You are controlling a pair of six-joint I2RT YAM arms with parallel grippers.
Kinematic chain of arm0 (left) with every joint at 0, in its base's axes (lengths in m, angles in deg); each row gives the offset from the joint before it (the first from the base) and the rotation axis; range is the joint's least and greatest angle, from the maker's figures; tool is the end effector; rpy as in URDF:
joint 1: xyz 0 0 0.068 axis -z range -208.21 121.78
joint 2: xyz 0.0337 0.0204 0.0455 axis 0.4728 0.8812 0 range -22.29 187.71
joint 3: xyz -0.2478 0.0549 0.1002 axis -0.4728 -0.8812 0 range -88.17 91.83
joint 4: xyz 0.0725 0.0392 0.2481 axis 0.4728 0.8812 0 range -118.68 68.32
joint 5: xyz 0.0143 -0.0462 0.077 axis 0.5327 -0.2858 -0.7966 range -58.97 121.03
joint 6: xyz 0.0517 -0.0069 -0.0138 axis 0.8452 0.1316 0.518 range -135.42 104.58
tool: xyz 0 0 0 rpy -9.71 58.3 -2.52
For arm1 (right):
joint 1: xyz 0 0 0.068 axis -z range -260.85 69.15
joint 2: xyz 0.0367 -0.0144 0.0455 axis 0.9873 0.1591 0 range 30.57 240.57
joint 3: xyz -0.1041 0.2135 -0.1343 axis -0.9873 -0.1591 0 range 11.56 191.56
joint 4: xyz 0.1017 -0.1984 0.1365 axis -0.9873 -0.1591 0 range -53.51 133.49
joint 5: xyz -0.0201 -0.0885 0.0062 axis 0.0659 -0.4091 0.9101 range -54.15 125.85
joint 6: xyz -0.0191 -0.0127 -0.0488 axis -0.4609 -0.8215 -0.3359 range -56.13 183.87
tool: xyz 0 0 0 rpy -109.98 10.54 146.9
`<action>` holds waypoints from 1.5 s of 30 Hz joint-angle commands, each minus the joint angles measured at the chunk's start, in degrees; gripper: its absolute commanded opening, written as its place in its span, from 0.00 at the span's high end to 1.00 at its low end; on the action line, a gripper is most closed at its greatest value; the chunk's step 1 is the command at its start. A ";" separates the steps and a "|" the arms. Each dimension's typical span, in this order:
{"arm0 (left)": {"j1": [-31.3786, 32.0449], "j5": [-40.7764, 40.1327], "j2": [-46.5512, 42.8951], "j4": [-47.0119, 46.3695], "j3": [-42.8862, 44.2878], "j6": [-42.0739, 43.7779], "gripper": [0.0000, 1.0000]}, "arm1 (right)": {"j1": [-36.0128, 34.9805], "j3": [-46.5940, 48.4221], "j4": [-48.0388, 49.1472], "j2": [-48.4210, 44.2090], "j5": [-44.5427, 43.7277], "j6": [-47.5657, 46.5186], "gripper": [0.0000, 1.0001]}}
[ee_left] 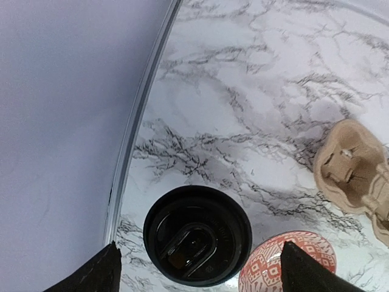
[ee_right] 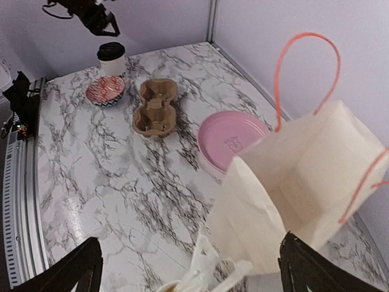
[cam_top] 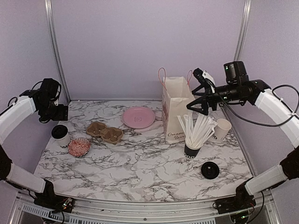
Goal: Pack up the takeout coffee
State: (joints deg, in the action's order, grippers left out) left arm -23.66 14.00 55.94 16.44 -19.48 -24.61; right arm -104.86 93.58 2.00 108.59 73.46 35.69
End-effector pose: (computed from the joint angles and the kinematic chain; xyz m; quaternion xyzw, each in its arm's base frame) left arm 0.2802 -0.0119 0.3024 -0.0830 0.9397 0.1042 0.3148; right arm 0.2529 0.1365 0.3865 -0.5015 0.6997 0.2737 0.4290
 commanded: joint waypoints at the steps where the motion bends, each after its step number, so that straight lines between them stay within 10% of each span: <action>1: 7.36 0.46 -8.13 -7.96 1.73 4.46 0.10 | 13.08 2.32 -1.02 -3.39 -3.36 4.65 0.01; 9: 26.02 5.01 -12.22 -14.42 2.86 8.39 0.14 | 32.59 -4.97 -4.52 -4.36 -14.59 1.69 0.10; 19: 32.76 8.36 -10.04 -16.61 3.04 7.77 0.27 | 32.63 -10.05 -10.43 3.07 -20.15 -18.27 0.36; 30: 33.93 9.23 -9.02 -15.74 3.86 5.81 0.26 | 27.57 -7.34 -9.48 14.19 -22.80 -19.56 0.50; 39: 35.11 9.30 -8.28 -14.95 4.51 5.42 0.26 | 27.17 -6.52 -9.27 17.03 -23.94 -17.62 0.98; 45: 35.91 9.69 -8.32 -14.91 4.94 5.33 0.25 | 27.17 -3.21 -11.27 11.81 -24.23 -15.66 1.00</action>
State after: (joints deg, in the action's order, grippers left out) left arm 11.62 23.11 47.33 1.43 -16.84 -19.06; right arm -77.58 85.65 -8.04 125.14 49.70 17.99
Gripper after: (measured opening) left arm 0.742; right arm 0.014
